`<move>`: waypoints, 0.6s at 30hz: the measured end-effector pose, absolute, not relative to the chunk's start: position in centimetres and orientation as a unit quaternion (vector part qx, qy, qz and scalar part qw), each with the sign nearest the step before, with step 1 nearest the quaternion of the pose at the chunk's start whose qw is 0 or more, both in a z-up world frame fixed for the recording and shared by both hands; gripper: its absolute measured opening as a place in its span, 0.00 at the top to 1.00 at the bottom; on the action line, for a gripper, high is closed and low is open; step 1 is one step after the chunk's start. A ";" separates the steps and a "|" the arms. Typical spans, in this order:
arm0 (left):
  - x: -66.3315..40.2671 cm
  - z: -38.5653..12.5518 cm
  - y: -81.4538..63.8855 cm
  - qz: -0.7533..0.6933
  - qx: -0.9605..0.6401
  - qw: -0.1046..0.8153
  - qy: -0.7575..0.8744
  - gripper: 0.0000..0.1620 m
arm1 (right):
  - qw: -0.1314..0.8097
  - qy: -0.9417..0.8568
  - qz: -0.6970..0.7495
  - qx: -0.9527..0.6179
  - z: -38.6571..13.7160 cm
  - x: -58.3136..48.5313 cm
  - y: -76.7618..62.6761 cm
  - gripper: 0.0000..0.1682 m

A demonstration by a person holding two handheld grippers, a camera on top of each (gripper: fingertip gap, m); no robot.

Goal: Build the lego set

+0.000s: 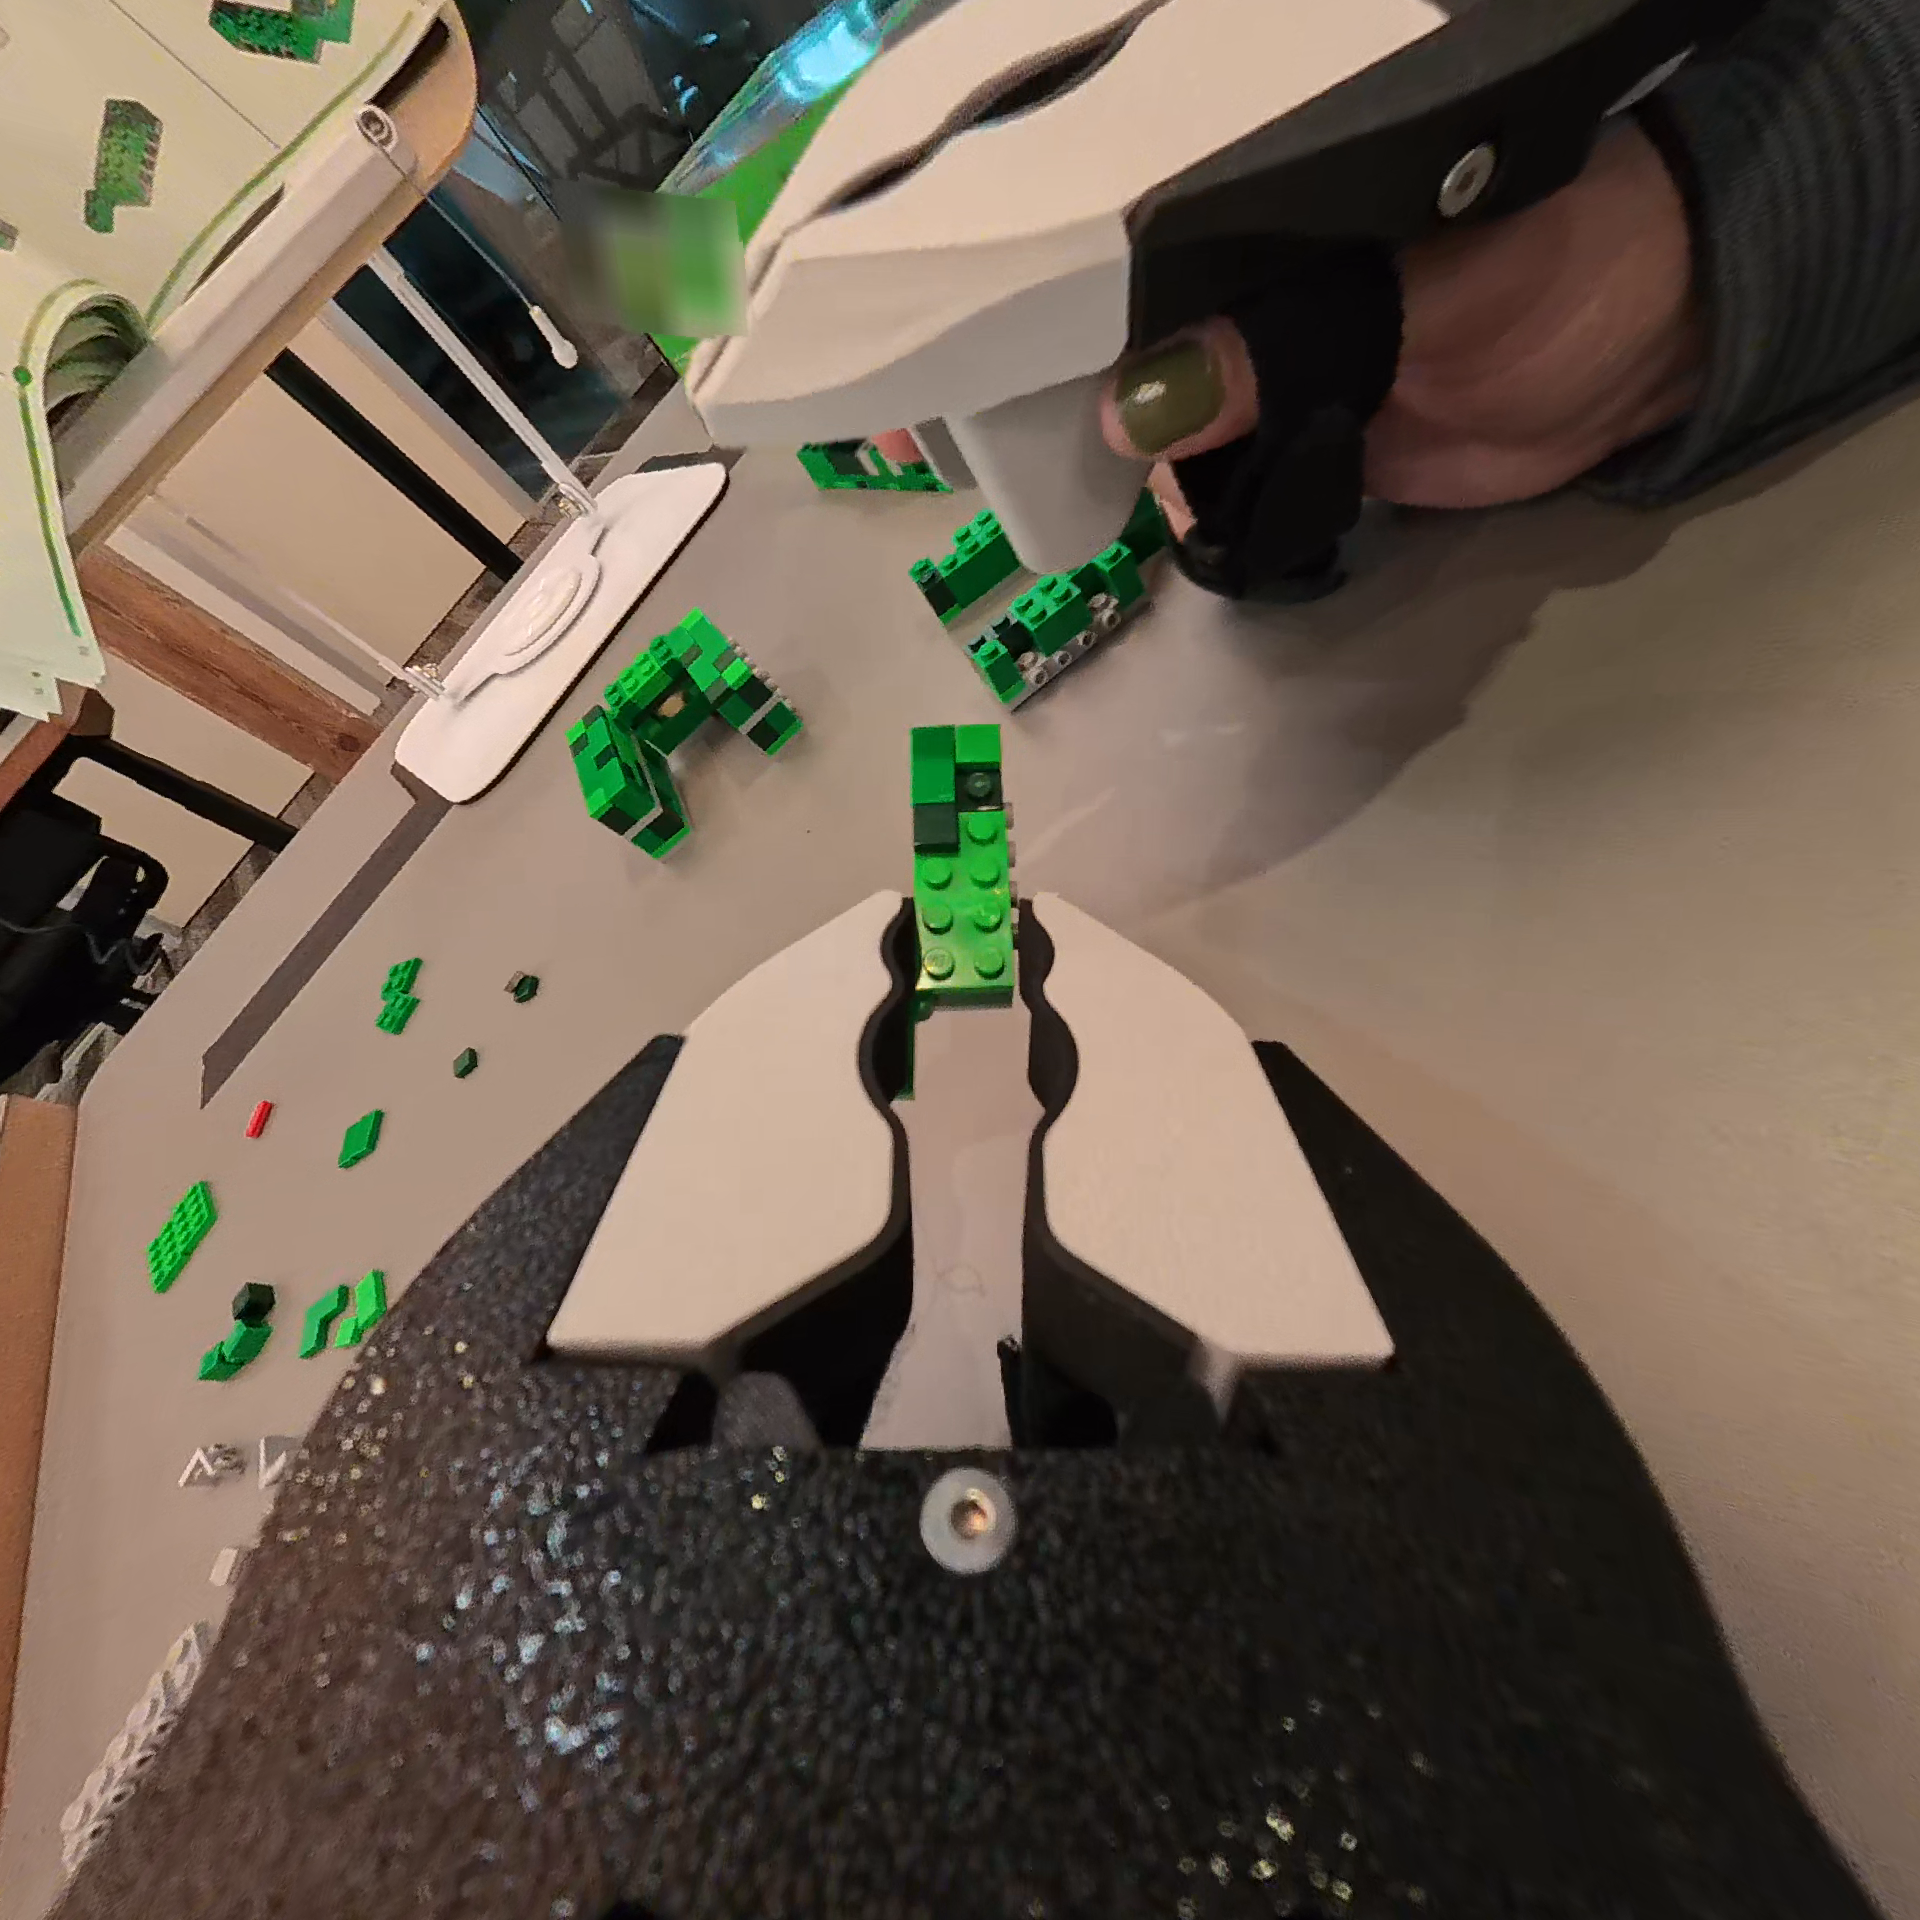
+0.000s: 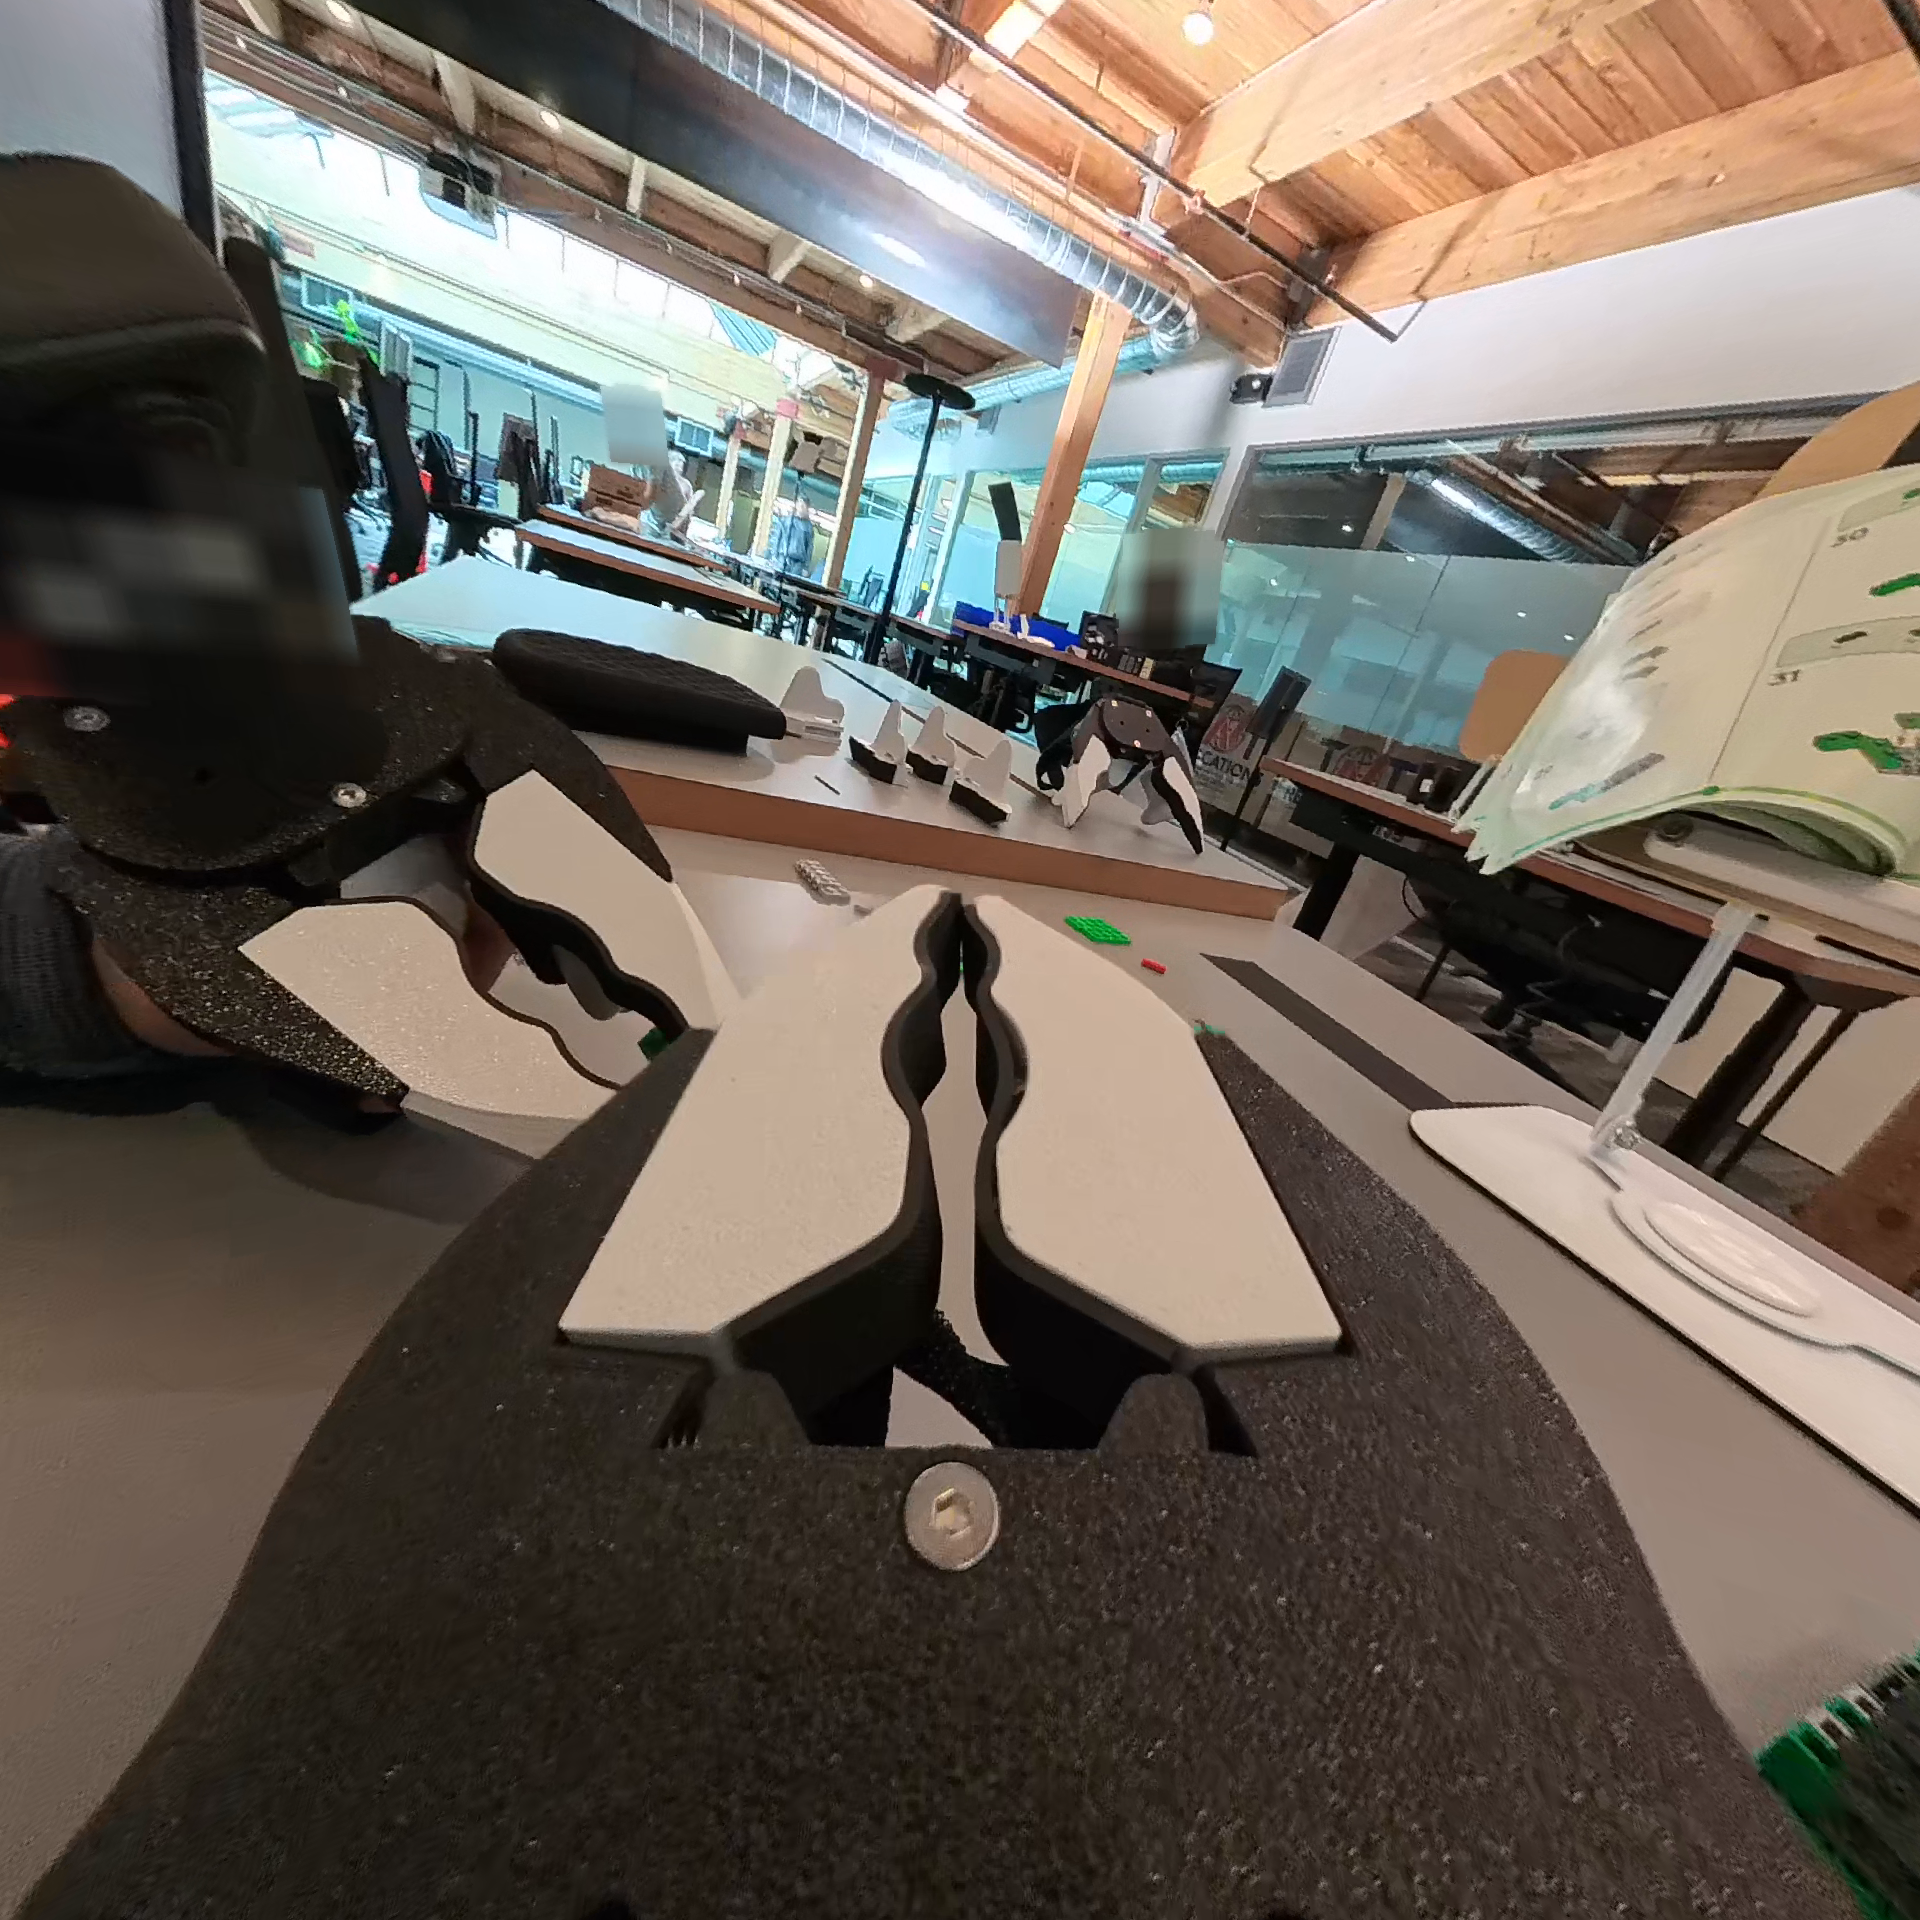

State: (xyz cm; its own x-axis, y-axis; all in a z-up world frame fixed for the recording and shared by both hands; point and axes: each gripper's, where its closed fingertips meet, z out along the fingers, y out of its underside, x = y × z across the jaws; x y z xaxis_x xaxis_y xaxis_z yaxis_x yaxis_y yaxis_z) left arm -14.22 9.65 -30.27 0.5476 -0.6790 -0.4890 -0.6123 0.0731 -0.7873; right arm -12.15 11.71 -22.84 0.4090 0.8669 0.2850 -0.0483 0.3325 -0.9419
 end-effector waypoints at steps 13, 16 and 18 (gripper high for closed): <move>-15.4 -27.2 10.3 0.199 -0.576 0.625 0.487 0.89 | 0.675 -0.510 0.274 -0.457 -24.6 -13.8 10.0 0.88; -15.1 -26.5 10.1 0.230 -0.551 0.634 0.492 0.89 | 0.670 -0.528 0.261 -0.453 -25.0 -14.2 9.6 0.86; -15.1 -26.4 10.0 0.239 -0.544 0.636 0.493 0.89 | 0.670 -0.528 0.257 -0.454 -25.0 -14.2 9.6 0.86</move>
